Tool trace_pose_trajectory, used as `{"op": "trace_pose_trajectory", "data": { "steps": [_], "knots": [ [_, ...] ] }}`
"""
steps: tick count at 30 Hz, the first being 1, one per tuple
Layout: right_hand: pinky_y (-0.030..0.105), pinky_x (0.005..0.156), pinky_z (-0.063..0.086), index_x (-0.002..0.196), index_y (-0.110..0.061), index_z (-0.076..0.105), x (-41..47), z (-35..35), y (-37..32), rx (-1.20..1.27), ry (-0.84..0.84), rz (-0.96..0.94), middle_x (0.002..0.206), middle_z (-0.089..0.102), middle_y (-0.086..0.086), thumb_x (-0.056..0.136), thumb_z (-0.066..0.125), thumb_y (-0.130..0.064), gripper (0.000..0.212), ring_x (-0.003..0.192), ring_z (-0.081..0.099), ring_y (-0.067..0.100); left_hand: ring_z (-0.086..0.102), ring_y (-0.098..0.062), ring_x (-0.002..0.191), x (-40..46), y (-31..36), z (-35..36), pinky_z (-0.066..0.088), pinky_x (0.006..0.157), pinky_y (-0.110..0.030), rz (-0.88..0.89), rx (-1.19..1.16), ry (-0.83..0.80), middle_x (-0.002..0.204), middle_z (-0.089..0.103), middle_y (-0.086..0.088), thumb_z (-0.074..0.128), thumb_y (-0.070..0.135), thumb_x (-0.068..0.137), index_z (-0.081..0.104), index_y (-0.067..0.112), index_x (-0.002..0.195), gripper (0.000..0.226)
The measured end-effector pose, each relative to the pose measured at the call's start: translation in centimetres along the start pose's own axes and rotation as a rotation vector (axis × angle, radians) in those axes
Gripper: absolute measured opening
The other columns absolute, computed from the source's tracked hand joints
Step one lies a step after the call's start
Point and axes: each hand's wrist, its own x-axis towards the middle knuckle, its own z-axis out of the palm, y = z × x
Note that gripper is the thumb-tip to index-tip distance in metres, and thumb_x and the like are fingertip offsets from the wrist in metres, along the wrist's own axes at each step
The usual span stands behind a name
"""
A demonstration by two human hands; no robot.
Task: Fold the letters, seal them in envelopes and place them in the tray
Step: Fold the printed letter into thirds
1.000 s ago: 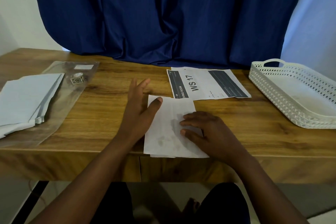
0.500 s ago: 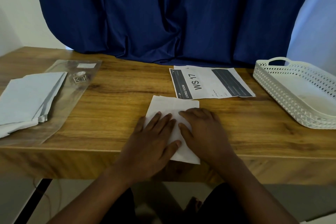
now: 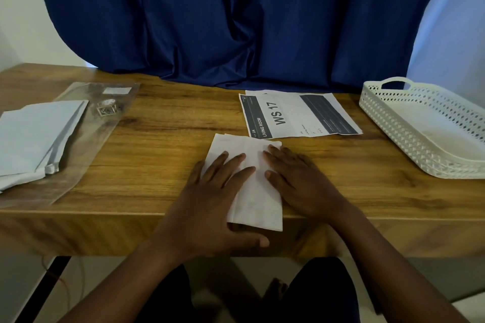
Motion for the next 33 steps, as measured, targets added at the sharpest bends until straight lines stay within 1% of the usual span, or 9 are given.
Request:
{"op": "trace_pose_trajectory", "data": {
  "steps": [3,6,9,12,17,23,28,30,33],
  "knots": [
    [0.037,0.126,0.001,0.158,-0.031,0.026,-0.3,0.2,0.0,0.104,0.059,0.012,0.167,0.019,-0.009,0.107,0.028,-0.046,0.053,0.154,0.006,0.007,0.036,-0.012,0.145,-0.4,0.0,-0.2,0.019,0.126,-0.051,0.121,-0.034,0.123,0.152,0.045,0.015,0.048,0.081,0.083,0.045,0.039,0.147,0.076],
    [0.039,0.122,0.026,0.149,-0.030,0.045,-1.0,-0.6,-0.1,0.402,0.201,-0.003,0.157,0.040,-0.011,0.107,0.035,-0.038,0.044,0.146,0.030,0.005,0.054,-0.005,0.128,-0.8,-0.2,-0.8,0.038,0.117,-0.042,0.177,-0.146,0.216,0.131,0.063,0.022,0.056,0.053,0.085,0.066,0.041,0.128,0.046],
    [0.014,0.098,0.043,0.136,-0.033,0.060,-1.9,-2.2,-0.2,0.813,0.282,-0.099,0.135,0.057,-0.025,0.102,0.041,-0.043,0.040,0.126,0.049,-0.005,0.067,0.006,0.097,-0.6,-0.4,-3.0,0.052,0.081,-0.014,0.050,-0.623,0.387,0.103,0.073,0.027,0.061,0.042,0.093,0.074,0.046,0.109,0.021],
    [0.014,0.086,0.051,0.128,-0.042,0.064,-2.1,-4.4,-0.3,0.902,0.309,-0.111,0.126,0.063,-0.025,0.091,0.057,-0.057,0.041,0.118,0.058,-0.001,0.061,0.004,0.058,0.7,-1.1,-5.8,0.039,0.051,-0.006,-0.068,-0.825,0.584,0.069,0.071,0.019,0.070,0.043,0.092,0.074,0.044,0.078,0.014],
    [0.019,0.069,0.056,0.097,-0.031,0.074,0.7,-9.0,-0.2,0.853,0.511,-0.075,0.094,0.077,-0.008,0.089,0.075,-0.025,0.010,0.086,0.071,0.005,0.072,0.001,0.075,2.9,-2.8,-8.6,0.053,0.055,-0.014,-0.247,-1.125,0.510,0.089,0.079,0.016,0.068,0.050,0.084,0.079,0.046,0.085,0.011],
    [0.026,0.076,0.061,0.093,-0.023,0.078,4.6,-12.0,1.3,0.933,0.430,-0.060,0.088,0.080,0.002,0.081,0.084,-0.017,0.014,0.084,0.077,0.017,0.077,-0.027,0.098,5.5,-6.3,-8.7,0.063,0.070,-0.035,-0.331,-1.341,0.211,0.112,0.078,-0.006,0.077,0.039,0.081,0.073,0.023,0.119,0.041],
    [0.029,0.065,0.060,0.103,-0.024,0.076,9.1,-10.9,3.4,1.049,0.377,0.107,0.096,0.079,-0.001,0.082,0.082,-0.032,0.023,0.090,0.076,0.019,0.076,-0.026,0.101,9.4,-9.5,-6.6,0.063,0.071,-0.038,-0.470,-1.472,0.284,0.117,0.077,-0.008,0.074,0.023,0.091,0.069,0.015,0.123,0.034],
    [0.034,0.070,0.062,0.108,-0.020,0.073,10.9,-9.7,3.9,1.264,0.337,0.234,0.101,0.079,0.000,0.084,0.079,-0.040,0.031,0.096,0.076,0.022,0.075,-0.027,0.104,11.3,-10.8,-6.2,0.063,0.075,-0.042,-0.553,-1.543,0.364,0.116,0.077,-0.007,0.074,0.021,0.092,0.068,0.014,0.124,0.033],
    [0.044,0.074,0.063,0.109,-0.020,0.071,13.1,-8.1,4.0,1.346,0.225,0.343,0.104,0.079,0.005,0.080,0.078,-0.054,0.045,0.092,0.077,0.023,0.076,-0.023,0.100,14.1,-11.8,-5.7,0.063,0.085,-0.045,-0.565,-1.507,0.455,0.113,0.078,-0.006,0.072,0.018,0.095,0.069,0.014,0.118,0.024]
  ]
}}
